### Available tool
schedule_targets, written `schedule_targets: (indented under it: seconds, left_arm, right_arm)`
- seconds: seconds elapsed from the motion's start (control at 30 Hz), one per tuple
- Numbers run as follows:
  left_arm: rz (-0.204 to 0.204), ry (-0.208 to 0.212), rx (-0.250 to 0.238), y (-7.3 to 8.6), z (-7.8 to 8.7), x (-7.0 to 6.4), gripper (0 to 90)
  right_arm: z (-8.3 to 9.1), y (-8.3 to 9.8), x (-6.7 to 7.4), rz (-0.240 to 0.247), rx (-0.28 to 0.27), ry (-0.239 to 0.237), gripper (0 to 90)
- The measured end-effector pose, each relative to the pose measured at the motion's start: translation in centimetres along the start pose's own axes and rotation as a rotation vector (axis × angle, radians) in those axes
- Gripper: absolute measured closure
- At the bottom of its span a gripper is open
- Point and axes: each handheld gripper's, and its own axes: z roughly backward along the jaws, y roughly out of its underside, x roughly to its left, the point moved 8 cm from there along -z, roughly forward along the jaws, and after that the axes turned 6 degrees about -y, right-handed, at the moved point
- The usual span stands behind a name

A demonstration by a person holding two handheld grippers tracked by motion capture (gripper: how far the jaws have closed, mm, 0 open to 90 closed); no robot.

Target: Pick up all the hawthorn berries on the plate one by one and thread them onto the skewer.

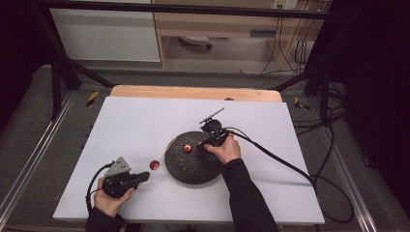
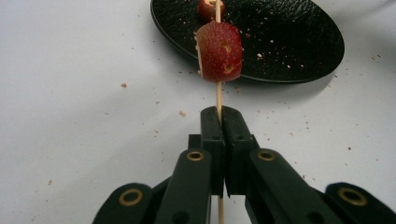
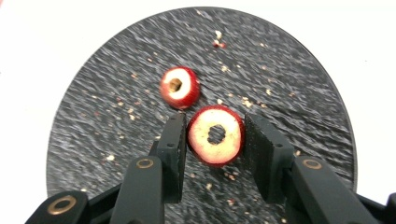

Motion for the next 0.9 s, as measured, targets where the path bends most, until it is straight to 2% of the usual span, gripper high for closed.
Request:
schedule_targets:
  seconds: [0.13,0.27,0.63,0.9]
  left_arm:
    - [0.000,-0.002,-0.004,0.0,0.1,0.0,88.4]
    - [-0.002,-0.004,-0.007,-0.1,0.1,-0.1,88.4]
    - [-0.009,0.000,-0.012,-0.2,0.1,-0.5,88.4]
    - [-0.012,-0.004,-0.021,-0.5,0.0,-0.9,88.4]
  right_arm:
    - [0.5,-0.1,0.7,-0.003,-0.050,-0.022,61.0]
    - [1.1,-0.2,1.2,-0.035,-0.121,-0.054,61.0]
    - [1.9,1.5,1.5,-0.094,-0.248,-0.105,61.1]
    - [2.1,2.7,1.9,-0.167,-0.401,-0.168,61.2]
